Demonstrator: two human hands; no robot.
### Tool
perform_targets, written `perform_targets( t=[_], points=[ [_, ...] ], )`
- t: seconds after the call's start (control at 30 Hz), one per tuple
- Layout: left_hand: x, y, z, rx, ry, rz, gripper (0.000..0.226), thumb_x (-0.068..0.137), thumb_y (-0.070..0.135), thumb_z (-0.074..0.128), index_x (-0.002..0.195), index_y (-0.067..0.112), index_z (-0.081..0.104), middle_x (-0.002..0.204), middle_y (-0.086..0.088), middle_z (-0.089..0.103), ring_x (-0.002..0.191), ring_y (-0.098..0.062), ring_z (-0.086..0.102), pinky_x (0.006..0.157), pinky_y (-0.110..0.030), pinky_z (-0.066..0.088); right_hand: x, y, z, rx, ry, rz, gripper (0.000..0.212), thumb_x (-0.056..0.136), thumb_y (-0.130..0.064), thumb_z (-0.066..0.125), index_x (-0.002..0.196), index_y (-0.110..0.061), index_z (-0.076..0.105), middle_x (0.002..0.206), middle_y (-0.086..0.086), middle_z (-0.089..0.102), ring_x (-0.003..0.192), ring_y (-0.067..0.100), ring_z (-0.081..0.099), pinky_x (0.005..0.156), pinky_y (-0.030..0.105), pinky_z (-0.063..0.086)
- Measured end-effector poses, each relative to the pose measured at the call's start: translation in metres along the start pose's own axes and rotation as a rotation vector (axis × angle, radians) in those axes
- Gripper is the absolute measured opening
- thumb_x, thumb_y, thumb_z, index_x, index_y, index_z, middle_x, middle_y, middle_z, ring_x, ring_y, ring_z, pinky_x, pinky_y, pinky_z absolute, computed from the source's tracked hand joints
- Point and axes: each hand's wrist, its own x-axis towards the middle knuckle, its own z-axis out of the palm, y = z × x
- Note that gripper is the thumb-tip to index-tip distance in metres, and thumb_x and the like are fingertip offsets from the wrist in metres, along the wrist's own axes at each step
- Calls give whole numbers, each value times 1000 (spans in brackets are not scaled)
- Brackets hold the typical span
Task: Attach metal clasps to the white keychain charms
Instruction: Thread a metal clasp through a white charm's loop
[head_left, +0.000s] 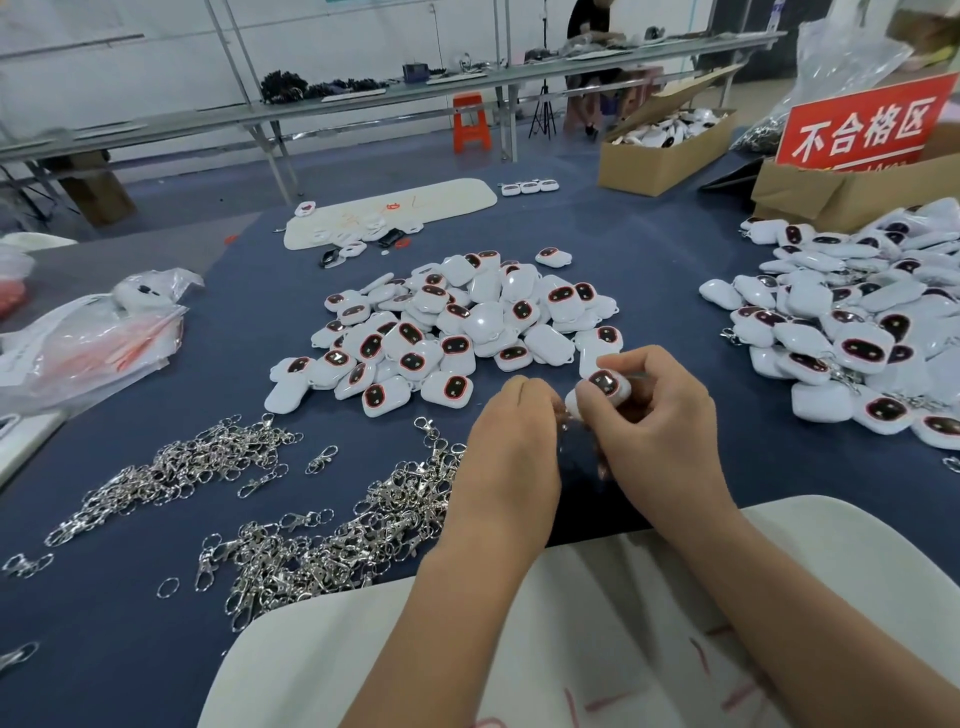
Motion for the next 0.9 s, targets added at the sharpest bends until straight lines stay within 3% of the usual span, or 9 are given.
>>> perform_targets(
  t=[0.07, 0.17, 0.3, 0.47, 0.67, 0.8, 0.9],
  points=[
    [1, -5, 1, -97, 78, 53, 11, 97, 1, 55, 94, 9, 61, 97, -3, 58, 90, -22, 52, 80, -37, 44, 2, -1, -2, 196, -39, 130, 12, 93, -12, 72, 100, -17, 64, 61, 4, 66, 43, 18, 57, 43, 31, 49],
    [3, -10, 1, -212, 118, 97, 12, 94, -3, 58, 92, 8, 63, 98, -2, 63, 93, -23, 58, 81, -43, 49, 5, -1, -5, 319, -40, 203, 8, 96, -10, 70, 103, -12, 66, 58, 3, 63, 44, 16, 54, 41, 28, 48],
    [4, -12, -2, -282, 156, 122, 20, 85, -10, 65, 91, 8, 66, 95, 2, 67, 88, -18, 64, 79, -40, 53, 8, 1, -6, 408, -97, 268, 7, 98, -9, 69, 105, -7, 67, 59, 7, 60, 45, 16, 52, 40, 27, 45],
    [6, -16, -8, -194, 198, 150, 11, 85, 1, 71, 87, 11, 74, 85, 6, 71, 82, -7, 62, 78, -25, 48, 8, 3, -5, 441, -138, 273, 9, 99, -9, 68, 107, -4, 65, 58, 5, 60, 45, 15, 50, 40, 26, 44],
    [5, -16, -12, -116, 110, 103, 10, 88, 3, 72, 87, 11, 76, 83, 4, 73, 81, -9, 59, 77, -31, 46, 3, -1, -5, 306, -142, 137, 11, 96, -9, 72, 103, -12, 64, 66, 4, 68, 48, 17, 57, 43, 27, 49],
    [6, -14, -13, -41, 53, -2, 13, 91, 5, 66, 87, 13, 74, 85, 2, 72, 84, -18, 62, 79, -39, 47, -3, -3, -3, 123, -113, -75, 20, 94, -12, 76, 101, -20, 59, 71, 1, 69, 50, 19, 64, 45, 31, 54],
    [6, -12, -13, 47, 12, -79, 14, 94, 7, 63, 90, 15, 74, 89, 0, 72, 89, -23, 62, 82, -42, 48, -6, -4, -1, -47, -100, -245, 28, 89, -15, 83, 100, -17, 57, 76, -8, 71, 57, 15, 68, 53, 23, 55]
  ],
)
